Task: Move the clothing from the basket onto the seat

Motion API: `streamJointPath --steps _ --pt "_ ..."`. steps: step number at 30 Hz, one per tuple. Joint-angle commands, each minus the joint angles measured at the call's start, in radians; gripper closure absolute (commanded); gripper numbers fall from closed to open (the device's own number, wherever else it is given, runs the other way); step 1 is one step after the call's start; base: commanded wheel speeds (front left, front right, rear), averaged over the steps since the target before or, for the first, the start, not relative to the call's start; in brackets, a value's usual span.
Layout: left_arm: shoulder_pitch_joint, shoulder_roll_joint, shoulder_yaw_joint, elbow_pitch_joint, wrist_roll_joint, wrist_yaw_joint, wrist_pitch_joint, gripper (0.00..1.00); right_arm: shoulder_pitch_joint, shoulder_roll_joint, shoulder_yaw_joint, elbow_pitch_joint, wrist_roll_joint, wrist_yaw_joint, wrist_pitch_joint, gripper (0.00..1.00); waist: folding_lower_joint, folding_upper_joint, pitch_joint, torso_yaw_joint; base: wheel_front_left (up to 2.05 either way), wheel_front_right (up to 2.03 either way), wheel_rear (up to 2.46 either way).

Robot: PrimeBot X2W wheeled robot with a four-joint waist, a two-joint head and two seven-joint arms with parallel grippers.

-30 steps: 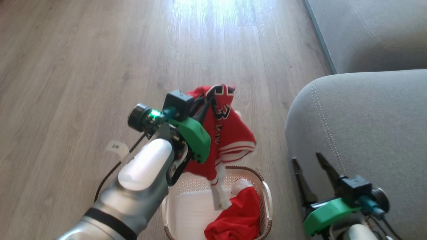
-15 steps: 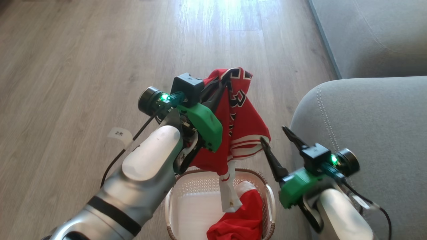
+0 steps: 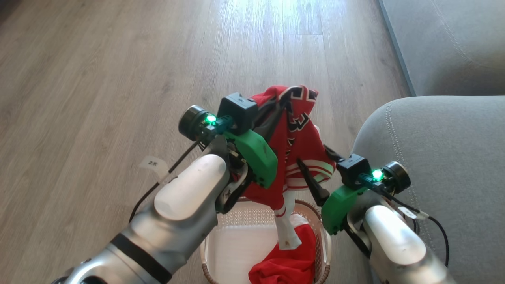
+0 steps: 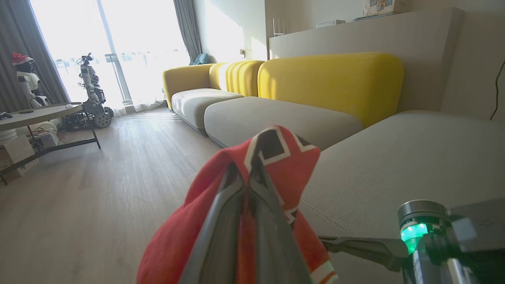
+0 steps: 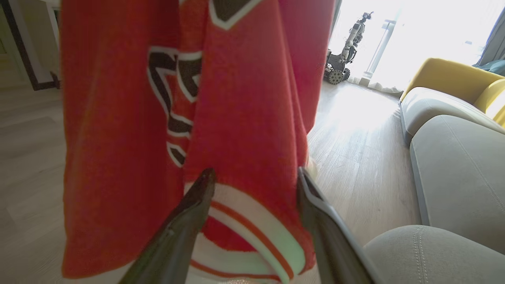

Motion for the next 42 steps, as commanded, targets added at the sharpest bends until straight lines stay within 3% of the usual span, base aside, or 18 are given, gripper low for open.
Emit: streamJointPath --steps 1,14,15,16,18,26,27,28,30,42 --pt "-0.071 0.013 0.02 -0.044 -0.01 0.007 -0.013 1.0 -0.065 0.004 0.035 -0.003 0.019 0.0 -0.006 0.0 0.0001 0.0 0.001 0.002 0.0 0.0 0.0" --pt "-0.073 0.013 -0.028 -0.066 -0.043 0.025 -0.029 1.0 -0.141 0.004 0.135 0.042 0.069 0.0 -0.006 0.0 0.0001 0.0 0.005 0.006 0.0 0.0 0.0" --pt "-0.073 0.013 -0.03 -0.065 -0.046 0.026 -0.031 1.0 -0.146 0.005 0.146 0.047 0.078 0.0 -0.006 0.35 0.0001 0.0 0.005 0.007 0.0 0.0 0.0" --pt "-0.072 0.013 -0.032 -0.063 -0.049 0.028 -0.031 1.0 -0.15 0.005 0.154 0.052 0.087 0.0 -0.006 0.61 0.0001 0.0 0.004 0.008 0.0 0.0 0.0" --pt "-0.07 0.013 -0.034 -0.056 -0.053 0.031 -0.033 1.0 -0.155 0.005 0.167 0.062 0.104 0.0 -0.006 1.0 0.0001 0.0 0.004 0.008 0.0 0.0 0.0" --pt "-0.043 0.026 -0.027 -0.014 -0.068 0.044 -0.049 1.0 -0.157 0.0 0.145 0.059 0.127 0.0 -0.006 1.0 0.0001 0.0 0.002 -0.008 0.0 0.0 0.0" --pt "-0.037 0.028 -0.025 -0.009 -0.072 0.045 -0.052 0.74 -0.159 -0.003 0.139 0.057 0.126 0.0 -0.006 1.0 0.0001 0.0 0.002 -0.012 0.0 0.0 0.0" --pt "-0.031 0.03 -0.023 -0.004 -0.076 0.045 -0.055 0.55 -0.161 -0.006 0.133 0.054 0.125 0.0 -0.006 1.0 0.0001 0.0 0.002 -0.016 0.0 0.0 0.0" --pt "-0.019 0.035 -0.023 0.007 -0.08 0.046 -0.058 0.0 -0.169 -0.016 0.118 0.049 0.121 0.0 -0.006 1.0 0.0001 0.0 0.002 -0.025 0.0 0.0 0.0" --pt "0.052 0.039 -0.032 0.065 -0.11 0.025 -0.115 0.0 -0.216 -0.113 0.022 0.019 0.085 0.0 -0.006 1.0 0.0001 0.0 0.007 -0.116 0.0 0.0 0.0"
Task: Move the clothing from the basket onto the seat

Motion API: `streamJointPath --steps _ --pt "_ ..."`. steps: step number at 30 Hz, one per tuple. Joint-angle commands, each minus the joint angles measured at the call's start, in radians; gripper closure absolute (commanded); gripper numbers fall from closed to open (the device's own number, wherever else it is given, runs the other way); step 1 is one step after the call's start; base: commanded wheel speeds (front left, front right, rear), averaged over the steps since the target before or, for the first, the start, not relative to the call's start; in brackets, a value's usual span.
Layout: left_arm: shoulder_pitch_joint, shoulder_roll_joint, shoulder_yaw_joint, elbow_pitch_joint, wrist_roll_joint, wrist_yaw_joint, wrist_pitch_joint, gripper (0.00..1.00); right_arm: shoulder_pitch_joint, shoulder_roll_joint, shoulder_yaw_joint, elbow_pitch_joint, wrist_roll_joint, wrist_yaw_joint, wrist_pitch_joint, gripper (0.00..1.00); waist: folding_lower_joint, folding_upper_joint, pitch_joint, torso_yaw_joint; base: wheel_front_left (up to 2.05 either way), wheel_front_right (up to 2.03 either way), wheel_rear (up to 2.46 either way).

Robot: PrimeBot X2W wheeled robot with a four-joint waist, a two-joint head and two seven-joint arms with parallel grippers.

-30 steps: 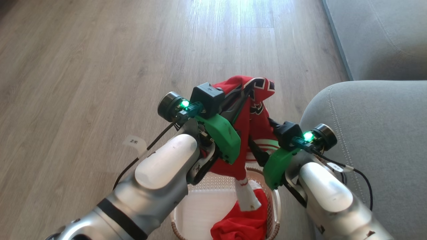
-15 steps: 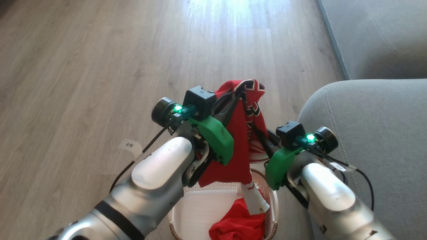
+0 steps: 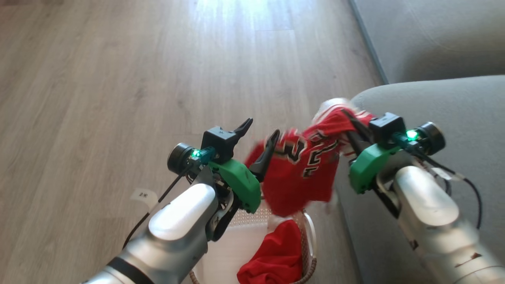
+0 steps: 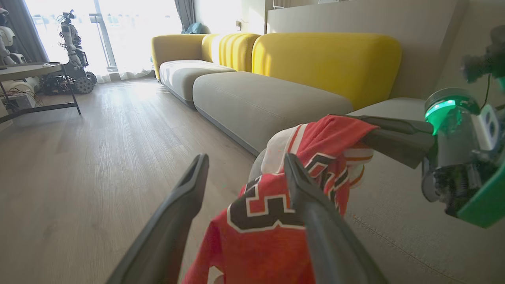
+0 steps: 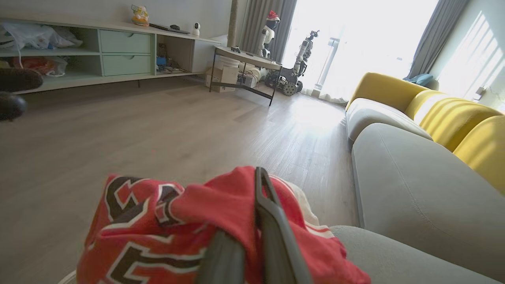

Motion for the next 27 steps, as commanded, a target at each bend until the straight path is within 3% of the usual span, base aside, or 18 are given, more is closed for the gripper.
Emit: streamJointPath --steps 1,14,27 --pt "-0.03 0.012 0.027 -0.018 -0.008 -0.008 -0.016 0.0 -0.058 -0.017 -0.01 -0.04 -0.01 0.0 -0.007 1.0 0.0 0.0 0.001 -0.029 0.0 0.0 0.0" --pt "0.022 -0.005 -0.012 -0.016 -0.027 -0.006 -0.05 0.0 -0.075 -0.108 -0.086 -0.066 -0.035 0.0 -0.007 1.0 0.0 0.0 0.032 -0.177 0.0 0.0 0.0" --pt "0.03 -0.012 -0.04 -0.017 -0.038 0.018 -0.101 0.0 -0.115 -0.126 -0.094 -0.1 -0.038 0.0 -0.007 1.0 0.0 0.0 0.096 -0.32 0.0 0.0 0.0"
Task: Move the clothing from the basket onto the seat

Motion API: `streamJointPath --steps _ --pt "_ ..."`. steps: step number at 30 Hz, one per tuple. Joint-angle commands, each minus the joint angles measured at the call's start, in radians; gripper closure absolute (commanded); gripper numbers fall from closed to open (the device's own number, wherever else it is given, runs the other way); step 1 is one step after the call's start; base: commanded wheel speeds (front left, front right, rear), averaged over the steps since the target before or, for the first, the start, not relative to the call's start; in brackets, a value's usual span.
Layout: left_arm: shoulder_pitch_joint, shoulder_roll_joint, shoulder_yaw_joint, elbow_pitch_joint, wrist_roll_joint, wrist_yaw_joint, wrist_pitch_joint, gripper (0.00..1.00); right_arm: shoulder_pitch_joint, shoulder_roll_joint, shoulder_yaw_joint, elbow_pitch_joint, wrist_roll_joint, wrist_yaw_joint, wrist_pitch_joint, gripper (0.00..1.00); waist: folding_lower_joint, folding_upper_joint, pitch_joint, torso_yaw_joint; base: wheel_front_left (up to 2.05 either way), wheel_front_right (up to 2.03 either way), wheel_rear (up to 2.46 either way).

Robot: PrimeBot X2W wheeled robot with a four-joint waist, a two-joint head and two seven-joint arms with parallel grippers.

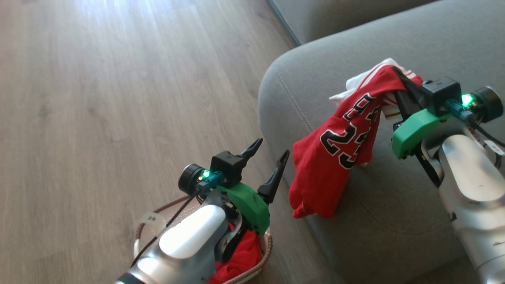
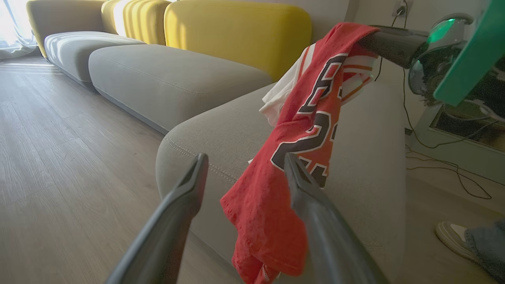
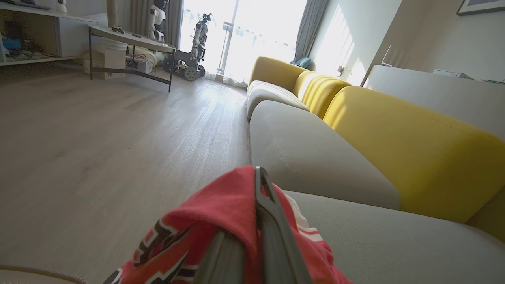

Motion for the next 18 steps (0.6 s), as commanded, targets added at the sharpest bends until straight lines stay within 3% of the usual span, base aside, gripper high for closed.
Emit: streamJointPath --steps 1,11,18 --pt "-0.03 0.009 0.021 -0.027 -0.008 0.01 -0.012 0.0 -0.051 -0.001 0.004 -0.037 -0.003 0.0 -0.007 1.0 0.0 0.0 0.019 -0.018 0.0 0.0 0.0" --pt "-0.069 0.008 -0.013 -0.057 -0.007 0.031 -0.024 0.0 -0.157 0.004 -0.013 -0.004 0.0 0.0 -0.001 1.0 0.0 0.0 0.099 0.006 0.0 0.0 0.0" --pt "-0.127 0.011 -0.014 -0.075 0.022 0.055 -0.03 0.0 -0.369 -0.072 -0.046 0.042 0.001 0.0 0.027 1.0 0.0 0.0 0.207 0.076 0.0 0.0 0.0"
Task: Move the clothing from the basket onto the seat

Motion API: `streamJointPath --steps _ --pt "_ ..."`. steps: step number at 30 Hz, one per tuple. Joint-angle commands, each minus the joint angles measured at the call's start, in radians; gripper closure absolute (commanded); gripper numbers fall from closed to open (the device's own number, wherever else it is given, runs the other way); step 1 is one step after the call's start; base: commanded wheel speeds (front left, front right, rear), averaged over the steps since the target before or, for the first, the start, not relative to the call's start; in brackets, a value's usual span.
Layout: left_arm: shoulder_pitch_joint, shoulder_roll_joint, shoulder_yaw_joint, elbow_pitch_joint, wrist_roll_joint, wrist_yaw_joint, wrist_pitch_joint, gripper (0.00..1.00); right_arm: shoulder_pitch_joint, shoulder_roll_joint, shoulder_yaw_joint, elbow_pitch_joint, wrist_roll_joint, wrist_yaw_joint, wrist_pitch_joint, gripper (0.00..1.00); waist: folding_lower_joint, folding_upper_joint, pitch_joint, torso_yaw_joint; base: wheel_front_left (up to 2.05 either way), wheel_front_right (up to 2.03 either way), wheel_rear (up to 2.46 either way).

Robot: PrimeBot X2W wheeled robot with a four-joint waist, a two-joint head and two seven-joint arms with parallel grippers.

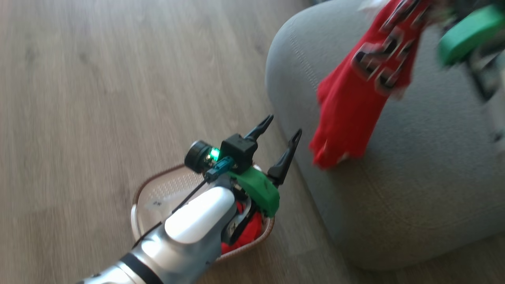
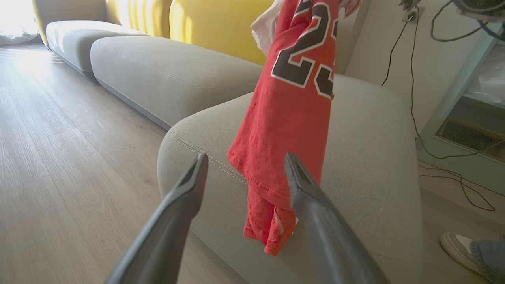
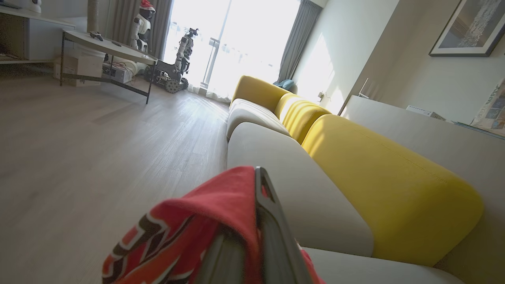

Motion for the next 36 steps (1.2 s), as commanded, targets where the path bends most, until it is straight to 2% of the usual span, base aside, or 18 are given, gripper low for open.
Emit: streamJointPath --steps 1,6,7,11,14,20,27,36 --pt "-0.056 0.013 0.028 -0.03 0.016 0.013 -0.011 0.0 -0.075 -0.025 -0.015 -0.021 -0.004 0.0 0.005 1.0 0.0 0.0 0.062 0.045 0.0 0.0 0.0" --pt "-0.098 0.023 0.021 -0.059 0.048 0.027 -0.012 0.0 -0.212 -0.107 -0.1 0.019 -0.052 0.0 0.03 1.0 0.0 0.0 0.154 0.096 0.0 0.0 0.0" --pt "-0.098 0.023 0.021 -0.059 0.048 0.027 -0.012 0.0 -0.212 -0.107 -0.1 0.019 -0.052 0.0 0.03 1.0 0.0 0.0 0.154 0.096 0.0 0.0 0.0" --pt "-0.125 0.027 0.008 -0.091 0.071 0.034 -0.009 0.0 -0.284 -0.172 -0.199 0.045 -0.116 0.0 0.035 1.0 0.0 0.0 0.215 0.135 0.0 0.0 0.0" --pt "-0.143 0.032 0.003 -0.116 0.085 0.04 -0.004 0.0 -0.313 -0.192 -0.259 0.056 -0.172 0.0 0.034 1.0 0.0 0.0 0.252 0.157 0.0 0.0 0.0" --pt "-0.18 0.042 -0.002 -0.161 0.106 0.056 0.008 0.0 -0.305 -0.165 -0.34 0.114 -0.25 0.0 0.041 1.0 0.0 0.0 0.324 0.191 0.0 0.0 0.0" --pt "-0.205 0.052 -0.012 -0.196 0.124 0.071 0.024 0.0 -0.216 -0.107 -0.475 0.207 -0.335 0.0 0.017 1.0 0.0 0.0 0.4 0.233 0.0 0.0 0.0" --pt "-0.206 0.062 -0.025 -0.214 0.129 0.079 0.03 0.0 -0.11 -0.074 -0.663 0.285 -0.459 0.0 0.0 1.0 0.0 0.0 0.435 0.261 0.0 0.0 0.0"
